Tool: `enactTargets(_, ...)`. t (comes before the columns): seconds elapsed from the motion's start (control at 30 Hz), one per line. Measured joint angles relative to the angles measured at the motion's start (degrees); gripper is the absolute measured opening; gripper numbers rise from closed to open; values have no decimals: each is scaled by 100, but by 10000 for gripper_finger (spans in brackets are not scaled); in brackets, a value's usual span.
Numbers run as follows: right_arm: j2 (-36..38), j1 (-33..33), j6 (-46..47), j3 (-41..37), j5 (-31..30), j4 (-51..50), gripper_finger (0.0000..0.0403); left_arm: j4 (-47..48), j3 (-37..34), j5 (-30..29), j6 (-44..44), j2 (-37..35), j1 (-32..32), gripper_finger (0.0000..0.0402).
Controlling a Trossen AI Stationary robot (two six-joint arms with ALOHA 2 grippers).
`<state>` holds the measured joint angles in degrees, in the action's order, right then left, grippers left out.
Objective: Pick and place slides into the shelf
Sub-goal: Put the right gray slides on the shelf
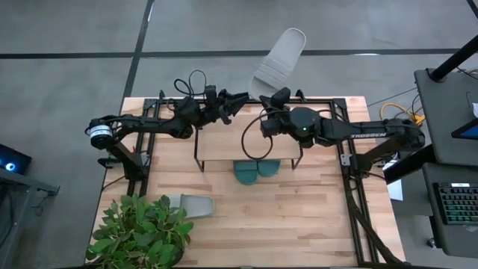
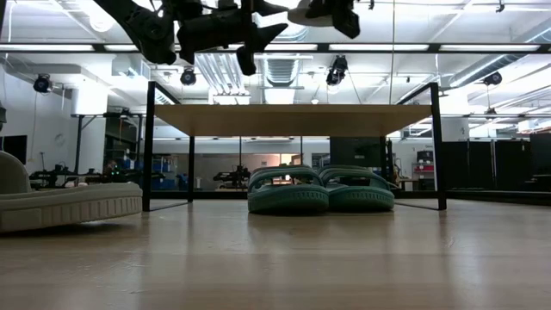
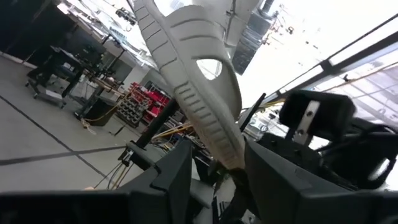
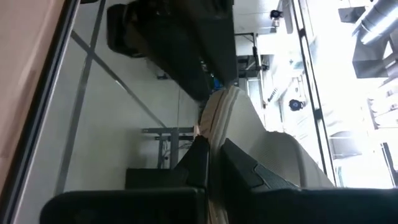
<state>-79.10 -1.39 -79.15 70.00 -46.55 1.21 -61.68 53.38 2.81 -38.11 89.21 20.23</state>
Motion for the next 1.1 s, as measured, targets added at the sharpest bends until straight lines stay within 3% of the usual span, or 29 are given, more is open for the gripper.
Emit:
enactTargets(0.1, 188, 0, 306, 0, 132, -448, 11, -78, 0, 125, 4, 0, 32, 133)
enactTargets(0.3, 647, 2, 1294, 0, 1045, -1541, 11, -93, 0, 542, 7, -2, 151, 133)
enactTargets(0.63, 1242, 510, 2405, -4, 1699, -2905, 11, -80, -9, 2264, -91, -79, 614, 133)
enactTargets(0.83, 1391, 1114, 3281, -37, 1738, -3522, 11, -69, -21, 2471, -200, -179, 706, 133)
enactTargets(1.1, 1402, 1633, 3645, -441, 1947, -3572, 11, -45, -39, 2854, -198, -326, 788, 133)
